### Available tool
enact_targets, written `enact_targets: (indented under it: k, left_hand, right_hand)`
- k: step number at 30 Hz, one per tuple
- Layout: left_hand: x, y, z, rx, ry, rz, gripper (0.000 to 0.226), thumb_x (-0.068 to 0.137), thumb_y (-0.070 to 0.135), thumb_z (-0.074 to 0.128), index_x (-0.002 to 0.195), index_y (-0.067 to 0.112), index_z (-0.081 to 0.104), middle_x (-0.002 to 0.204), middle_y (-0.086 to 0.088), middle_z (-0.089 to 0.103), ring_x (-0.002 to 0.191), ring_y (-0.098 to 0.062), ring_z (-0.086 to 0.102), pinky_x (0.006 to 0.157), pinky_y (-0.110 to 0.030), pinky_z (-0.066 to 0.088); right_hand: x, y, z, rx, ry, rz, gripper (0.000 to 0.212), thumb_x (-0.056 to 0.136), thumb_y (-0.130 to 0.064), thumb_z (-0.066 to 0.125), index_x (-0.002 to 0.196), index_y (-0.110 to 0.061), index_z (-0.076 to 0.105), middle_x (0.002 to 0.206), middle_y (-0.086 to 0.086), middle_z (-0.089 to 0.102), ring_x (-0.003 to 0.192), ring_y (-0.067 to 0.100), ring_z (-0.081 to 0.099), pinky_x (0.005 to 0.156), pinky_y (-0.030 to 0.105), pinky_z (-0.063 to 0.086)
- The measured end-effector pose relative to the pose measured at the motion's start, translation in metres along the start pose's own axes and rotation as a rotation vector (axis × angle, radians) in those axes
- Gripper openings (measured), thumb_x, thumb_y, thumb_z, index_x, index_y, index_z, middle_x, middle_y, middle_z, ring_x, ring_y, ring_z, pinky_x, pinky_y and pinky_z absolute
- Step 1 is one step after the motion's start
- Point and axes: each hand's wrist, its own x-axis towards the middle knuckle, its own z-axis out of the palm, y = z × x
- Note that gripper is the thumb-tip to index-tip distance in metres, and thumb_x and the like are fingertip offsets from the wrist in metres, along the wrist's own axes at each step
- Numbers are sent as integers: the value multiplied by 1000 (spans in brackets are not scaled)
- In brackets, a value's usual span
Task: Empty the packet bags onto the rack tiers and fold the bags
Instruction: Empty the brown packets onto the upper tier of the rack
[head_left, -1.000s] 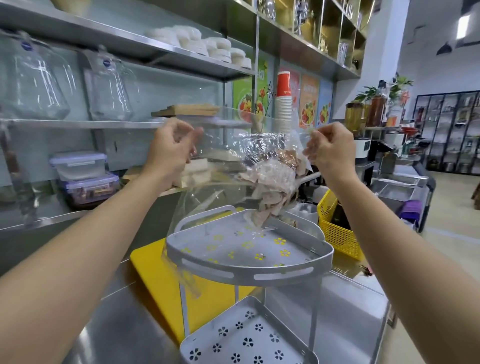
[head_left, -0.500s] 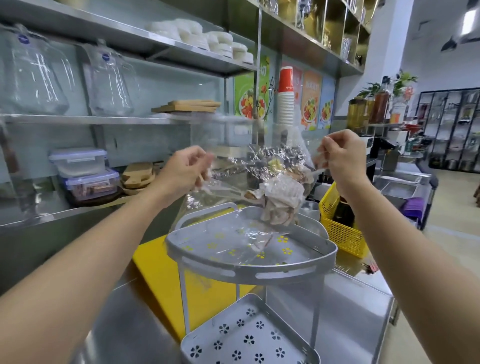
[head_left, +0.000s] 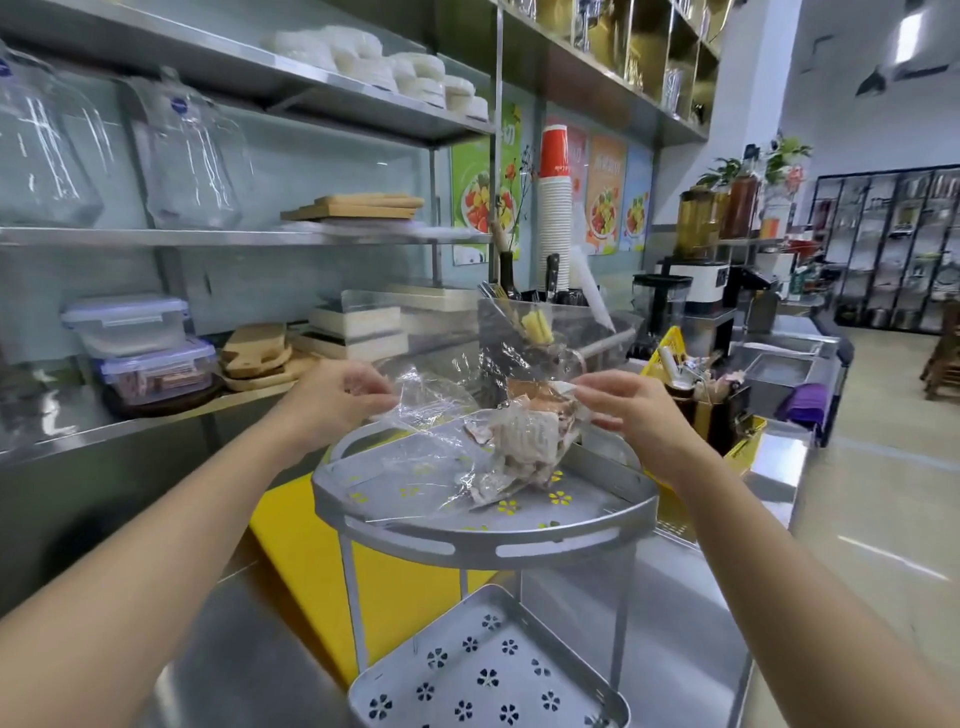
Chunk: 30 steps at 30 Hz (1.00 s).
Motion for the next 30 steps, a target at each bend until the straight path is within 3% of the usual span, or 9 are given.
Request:
enact_targets:
  k: [5,7,9,13,15,17,21,25,30]
  left_hand:
    - [-1,4,4,-26,70,2,20,81,11,69,64,22,64,64,4,60,59,-6,50,59,-19,38]
    - [0,9,2,-91,140,1,18,82,13,68,65,20,64,65,4,60,57,-1,51,59,-16,38]
    - [6,16,-4,-130,174,-7,12,85,16,65,73,15,67,72,1,65,66,-6,54,65,-19,38]
    - [21,33,-22,-167,221,34,19,87,18,61,68,19,63,59,10,71,75,-21,58,68,-33,47]
    - [24,42,-29,-169,262,62,17,88,16,59,72,17,61,59,9,70,70,-15,61,67,-32,51]
    - [25,50,-34,-152,290,96,14,89,17,58,76,15,62,67,7,69,69,-9,63,78,-33,49]
    - [24,56,-42,-150,321,146,11,89,17,58,84,9,64,56,13,68,62,-2,62,71,-21,48]
    - [18,61,-42,-133,304,175,15,91,16,56,94,3,62,77,-2,67,55,7,61,58,-3,46]
    - [14,55,-40,-146,283,177,13,91,18,56,88,7,62,78,-2,68,70,-8,63,65,-10,48]
  right_hand:
    - [2,4,-2,48,107,-17,14,84,-15,63,89,-4,70,81,7,67,72,12,59,70,25,46]
    - [9,-7,-2,35,132,-49,11,85,-14,62,80,-8,70,68,0,68,65,9,60,68,23,47]
    - [18,-24,-2,50,157,-83,15,85,-15,61,72,-14,68,57,-9,68,57,3,61,63,19,50]
    - [35,-66,0,65,183,-144,17,87,-16,59,71,-12,64,68,1,64,62,12,57,70,28,50]
    - [42,-83,2,81,201,-173,19,89,-15,57,72,-8,61,68,4,61,59,13,56,67,28,49]
    - [48,-96,4,105,210,-198,18,89,-14,57,73,-6,60,68,5,62,56,12,59,64,28,51]
    - [53,-108,6,138,211,-201,20,89,-15,58,69,-9,59,68,5,63,59,15,63,66,32,55]
    - [53,-104,5,166,215,-207,19,89,-17,58,72,-10,58,71,4,63,60,15,63,63,30,55]
    - [45,-83,6,180,188,-191,23,84,-31,63,80,-8,60,73,0,62,60,10,62,65,29,53]
